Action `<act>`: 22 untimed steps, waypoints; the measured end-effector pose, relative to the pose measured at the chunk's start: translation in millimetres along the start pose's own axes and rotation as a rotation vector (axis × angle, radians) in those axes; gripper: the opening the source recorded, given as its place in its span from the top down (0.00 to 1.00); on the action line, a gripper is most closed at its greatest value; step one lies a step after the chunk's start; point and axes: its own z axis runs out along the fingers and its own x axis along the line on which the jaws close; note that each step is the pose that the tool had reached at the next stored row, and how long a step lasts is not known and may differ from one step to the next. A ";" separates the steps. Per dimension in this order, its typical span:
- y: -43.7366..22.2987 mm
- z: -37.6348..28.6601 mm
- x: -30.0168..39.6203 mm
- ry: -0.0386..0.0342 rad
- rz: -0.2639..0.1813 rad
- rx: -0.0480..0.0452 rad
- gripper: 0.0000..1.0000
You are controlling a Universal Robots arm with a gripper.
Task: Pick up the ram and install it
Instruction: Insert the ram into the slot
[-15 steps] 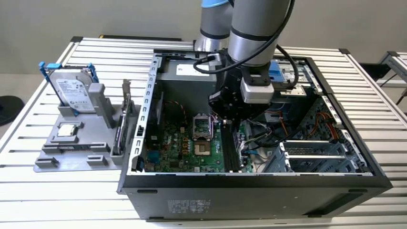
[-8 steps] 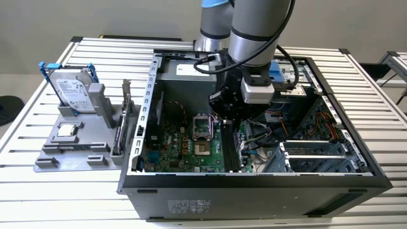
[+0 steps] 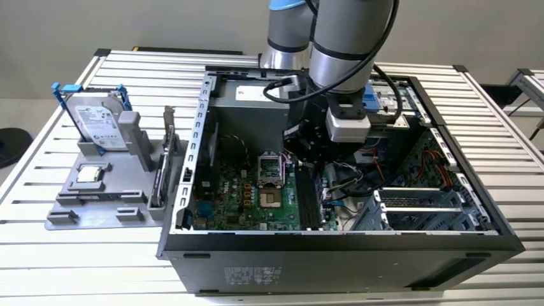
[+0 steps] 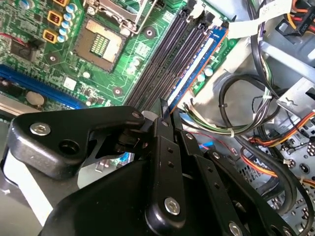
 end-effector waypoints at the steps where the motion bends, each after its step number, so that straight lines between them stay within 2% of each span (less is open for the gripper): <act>1: -0.1 1.0 1.0 0.0000 0.000 0.0000 1.00; 5: -0.5 4.8 3.8 -0.0002 0.000 0.0000 1.00; 12: -1.6 17.1 7.0 -0.0003 0.000 0.0016 1.00; 14: -1.4 19.2 7.5 -0.0004 0.000 0.0061 1.00; 19: -1.1 25.6 9.2 -0.0008 0.001 0.0255 1.00; 22: -0.9 26.7 9.6 -0.0009 0.000 0.0259 1.00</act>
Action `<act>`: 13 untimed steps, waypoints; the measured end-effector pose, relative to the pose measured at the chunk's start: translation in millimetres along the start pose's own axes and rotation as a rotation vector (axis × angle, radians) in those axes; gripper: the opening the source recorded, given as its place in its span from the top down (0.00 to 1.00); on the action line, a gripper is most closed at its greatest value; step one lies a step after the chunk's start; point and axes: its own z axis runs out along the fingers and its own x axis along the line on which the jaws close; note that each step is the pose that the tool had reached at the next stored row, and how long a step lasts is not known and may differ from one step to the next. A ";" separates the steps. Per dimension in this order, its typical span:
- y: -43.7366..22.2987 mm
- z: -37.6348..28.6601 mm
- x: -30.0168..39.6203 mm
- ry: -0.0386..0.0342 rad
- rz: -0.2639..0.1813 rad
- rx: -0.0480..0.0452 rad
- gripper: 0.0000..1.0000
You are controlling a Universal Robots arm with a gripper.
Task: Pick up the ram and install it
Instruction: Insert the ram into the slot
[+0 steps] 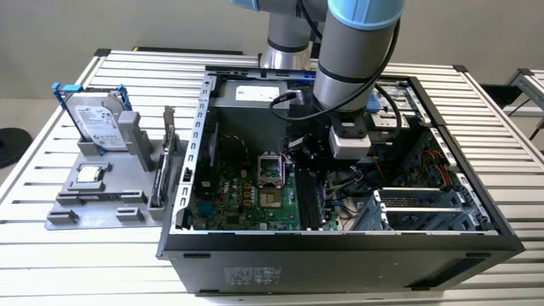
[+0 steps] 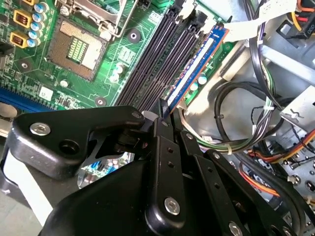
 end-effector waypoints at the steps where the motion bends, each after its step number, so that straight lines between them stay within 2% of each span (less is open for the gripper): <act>1: 0.1 0.5 0.2 0.0000 0.000 0.0000 1.00; 13: 4.7 6.3 0.7 0.0000 0.000 0.0001 1.00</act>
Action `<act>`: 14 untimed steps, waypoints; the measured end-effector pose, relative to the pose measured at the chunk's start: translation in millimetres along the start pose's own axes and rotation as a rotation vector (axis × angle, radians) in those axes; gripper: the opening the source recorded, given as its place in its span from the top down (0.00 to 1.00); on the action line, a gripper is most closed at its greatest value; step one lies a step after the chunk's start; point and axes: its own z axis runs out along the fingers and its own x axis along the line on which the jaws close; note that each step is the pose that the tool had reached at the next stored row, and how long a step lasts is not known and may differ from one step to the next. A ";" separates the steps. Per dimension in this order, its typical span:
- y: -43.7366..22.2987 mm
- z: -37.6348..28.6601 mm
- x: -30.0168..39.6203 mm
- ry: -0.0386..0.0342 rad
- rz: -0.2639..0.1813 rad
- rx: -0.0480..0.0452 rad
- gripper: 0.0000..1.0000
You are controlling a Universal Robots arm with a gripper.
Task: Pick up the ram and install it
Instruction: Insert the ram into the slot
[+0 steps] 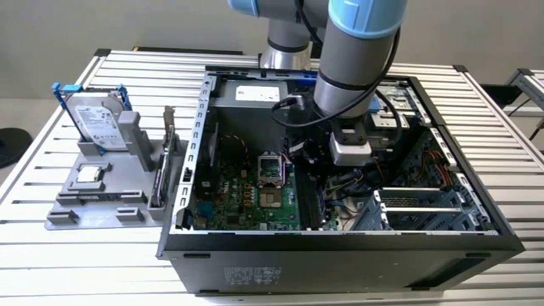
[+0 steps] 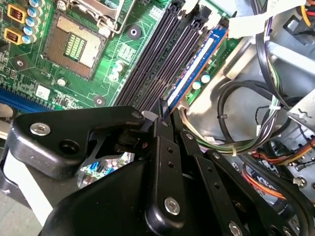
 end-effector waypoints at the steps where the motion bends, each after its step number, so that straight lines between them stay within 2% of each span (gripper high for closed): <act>1: 0.5 0.3 0.0 0.0000 0.000 0.0000 1.00; 7: 3.5 2.2 0.0 0.0000 0.000 0.0001 1.00; 14: 3.7 3.3 -0.3 0.0000 0.000 -0.0002 1.00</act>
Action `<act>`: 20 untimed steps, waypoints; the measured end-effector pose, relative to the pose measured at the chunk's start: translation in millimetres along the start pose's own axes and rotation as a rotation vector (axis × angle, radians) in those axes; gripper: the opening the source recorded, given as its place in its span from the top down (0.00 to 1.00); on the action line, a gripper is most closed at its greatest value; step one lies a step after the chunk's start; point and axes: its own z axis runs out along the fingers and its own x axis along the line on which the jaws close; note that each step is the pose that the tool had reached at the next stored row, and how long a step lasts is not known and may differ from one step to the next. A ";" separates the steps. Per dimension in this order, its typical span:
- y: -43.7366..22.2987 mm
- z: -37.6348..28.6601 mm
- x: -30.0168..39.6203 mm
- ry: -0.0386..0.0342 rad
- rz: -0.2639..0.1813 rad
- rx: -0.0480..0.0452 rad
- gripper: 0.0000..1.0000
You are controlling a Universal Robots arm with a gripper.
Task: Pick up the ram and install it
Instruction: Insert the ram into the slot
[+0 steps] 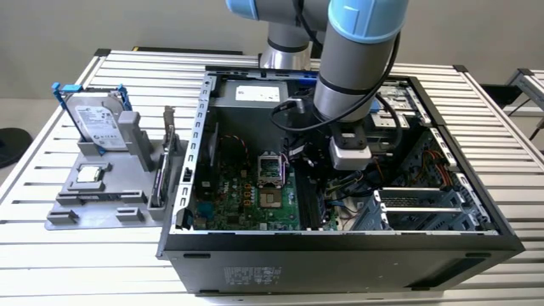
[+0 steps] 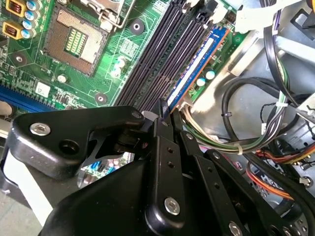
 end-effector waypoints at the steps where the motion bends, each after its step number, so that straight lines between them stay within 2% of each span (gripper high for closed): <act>1: -0.1 0.3 0.0 0.0000 0.000 0.0001 1.00; 13: -0.6 6.1 -0.3 0.0001 0.000 0.0002 1.00; 20: 0.2 6.3 -0.3 0.0001 0.000 0.0002 1.00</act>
